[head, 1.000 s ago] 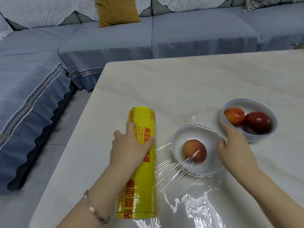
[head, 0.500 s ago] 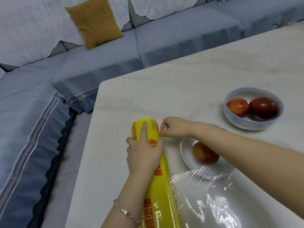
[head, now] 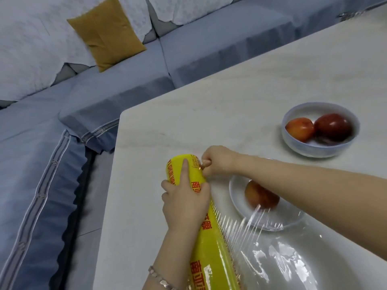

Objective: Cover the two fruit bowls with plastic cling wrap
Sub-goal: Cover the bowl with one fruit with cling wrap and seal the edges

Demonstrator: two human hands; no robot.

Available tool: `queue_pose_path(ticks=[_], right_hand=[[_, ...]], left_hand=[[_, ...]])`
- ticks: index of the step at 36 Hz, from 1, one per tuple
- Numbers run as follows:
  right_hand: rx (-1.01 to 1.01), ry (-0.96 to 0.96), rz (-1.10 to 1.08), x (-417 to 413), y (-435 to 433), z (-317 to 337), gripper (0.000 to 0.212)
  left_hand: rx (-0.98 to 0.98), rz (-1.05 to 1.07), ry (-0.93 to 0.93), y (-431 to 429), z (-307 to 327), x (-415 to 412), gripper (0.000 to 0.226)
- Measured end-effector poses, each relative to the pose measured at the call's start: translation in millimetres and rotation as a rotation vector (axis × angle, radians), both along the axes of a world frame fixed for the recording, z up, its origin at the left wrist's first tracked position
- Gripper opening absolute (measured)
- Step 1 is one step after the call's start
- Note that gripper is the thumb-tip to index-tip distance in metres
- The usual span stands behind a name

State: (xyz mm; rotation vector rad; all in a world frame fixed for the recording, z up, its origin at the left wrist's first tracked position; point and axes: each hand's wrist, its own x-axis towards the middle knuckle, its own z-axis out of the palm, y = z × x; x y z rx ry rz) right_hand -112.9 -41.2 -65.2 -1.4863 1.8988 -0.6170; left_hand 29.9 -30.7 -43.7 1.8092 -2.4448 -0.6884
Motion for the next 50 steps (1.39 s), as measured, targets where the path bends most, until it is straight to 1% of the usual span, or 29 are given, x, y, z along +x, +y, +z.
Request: queue_pose_path(ticks=[2,6,7,9,10,11,13,18,22,25,34,39,42,45,47,48,50], right_hand=[[-0.028,0.049,-0.068,1.7,-2.8,-6.5,0.043],[0.013,-0.038,-0.047,-2.0,-6.6,-5.0,0.042],[0.023,-0.06,-0.037,-4.5,-5.2,-3.9,0.041],[0.026,-0.081,-0.036,-8.7,-1.2,-3.0,0.04],[0.025,-0.075,-0.038,-9.9,0.8,-2.9,0.039],[0.022,-0.056,-0.038,-11.0,2.3,-3.0,0.039],[0.014,-0.021,-0.027,-12.6,4.9,-2.0,0.039],[-0.023,-0.028,0.05,-14.2,12.7,0.9,0.04],[-0.055,-0.012,0.057,-15.7,16.8,-1.5,0.04],[-0.089,-0.038,0.076,-18.0,21.6,1.0,0.041],[-0.183,0.071,0.136,-18.1,29.4,5.1,0.04],[-0.288,0.019,0.162,-18.1,37.5,5.2,0.045],[-0.382,-0.043,0.178,-16.3,44.3,11.8,0.048],[-0.389,-0.023,0.115,-15.6,51.6,17.1,0.043],[-0.326,-0.067,0.022,-17.2,54.8,18.2,0.03],[-0.289,-0.113,-0.047,-18.3,54.9,18.4,0.028],[-0.247,-0.179,-0.189,-17.6,54.2,20.0,0.037]], left_hand=[[0.008,0.004,0.006,-0.6,0.0,1.1,0.068],[-0.017,-0.053,0.053,-1.7,0.9,6.3,0.064],[-0.061,-0.107,0.04,-2.0,1.0,7.0,0.061],[-0.183,-0.272,-0.057,-3.4,1.4,6.9,0.057],[-0.225,-0.349,-0.1,-4.8,1.4,6.1,0.059],[-0.236,-0.404,-0.131,-6.3,1.7,4.6,0.061],[-0.215,-0.447,-0.17,-8.2,2.5,1.3,0.058],[-0.2,-0.413,-0.161,-8.0,2.8,-2.7,0.059],[-0.185,-0.402,-0.154,-7.4,3.8,-4.3,0.058],[-0.176,-0.398,-0.151,-7.3,4.6,-3.3,0.058],[-0.175,-0.382,-0.146,-7.0,2.1,-5.0,0.061],[-0.172,-0.374,-0.137,-9.6,-0.7,-4.0,0.06],[-0.17,-0.37,-0.115,-12.0,-2.4,-1.7,0.059],[-0.173,-0.356,-0.049,-11.9,-3.4,-1.2,0.057],[-0.151,-0.295,0.1,-10.5,-3.2,1.3,0.054],[-0.126,-0.234,0.191,-10.2,-2.8,3.4,0.053],[-0.064,-0.103,0.317,-10.6,-2.4,9.5,0.054]])
